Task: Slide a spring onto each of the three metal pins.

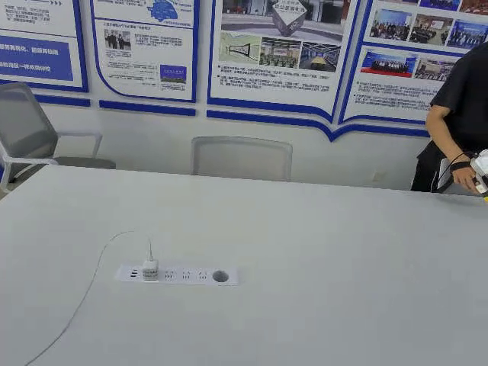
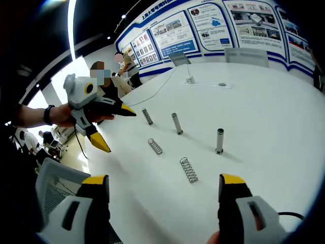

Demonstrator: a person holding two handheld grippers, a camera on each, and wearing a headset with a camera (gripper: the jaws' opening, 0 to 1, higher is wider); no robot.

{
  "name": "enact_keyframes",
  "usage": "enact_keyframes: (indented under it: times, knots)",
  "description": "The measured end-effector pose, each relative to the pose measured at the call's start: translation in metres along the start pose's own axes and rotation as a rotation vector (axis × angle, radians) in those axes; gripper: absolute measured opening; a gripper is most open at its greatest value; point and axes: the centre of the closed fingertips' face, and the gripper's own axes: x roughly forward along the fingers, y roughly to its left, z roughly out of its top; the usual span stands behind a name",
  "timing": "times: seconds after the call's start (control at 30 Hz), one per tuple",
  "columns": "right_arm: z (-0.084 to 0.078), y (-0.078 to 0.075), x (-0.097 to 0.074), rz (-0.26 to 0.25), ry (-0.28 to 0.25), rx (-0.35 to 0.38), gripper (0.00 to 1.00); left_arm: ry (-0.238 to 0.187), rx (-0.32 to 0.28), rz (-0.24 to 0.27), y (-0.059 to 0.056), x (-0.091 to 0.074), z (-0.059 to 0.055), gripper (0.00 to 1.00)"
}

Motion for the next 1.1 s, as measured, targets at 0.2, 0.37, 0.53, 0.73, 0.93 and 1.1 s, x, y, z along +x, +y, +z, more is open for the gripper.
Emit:
enact_keyframes:
  times: [0.2, 0.37, 0.53, 0.73, 0.93, 1.1]
  knots:
    - [-0.003, 0.0, -0.003, -0.002, -0.004, 0.019, 0.9, 0.02, 0.043, -0.027, -0.003, 0.01, 0.005, 0.84]
    - [-0.007, 0.001, -0.005, 0.0, -0.002, 0.028, 0.9, 0.049, 0.087, -0.051, -0.006, 0.017, 0.004, 0.84]
    - [-0.01, -0.001, -0.007, -0.002, -0.004, 0.036, 0.9, 0.073, 0.121, -0.077, -0.008, 0.024, 0.004, 0.84]
    - [-0.012, -0.003, -0.009, -0.005, -0.006, 0.049, 0.9, 0.088, 0.153, -0.099, -0.01, 0.031, 0.005, 0.83]
    - [-0.015, -0.004, -0.01, -0.004, -0.004, 0.065, 0.9, 0.112, 0.18, -0.12, -0.012, 0.04, 0.001, 0.82]
    - [-0.018, -0.003, -0.011, -0.004, -0.001, 0.071, 0.9, 0.13, 0.19, -0.142, -0.017, 0.049, -0.003, 0.82]
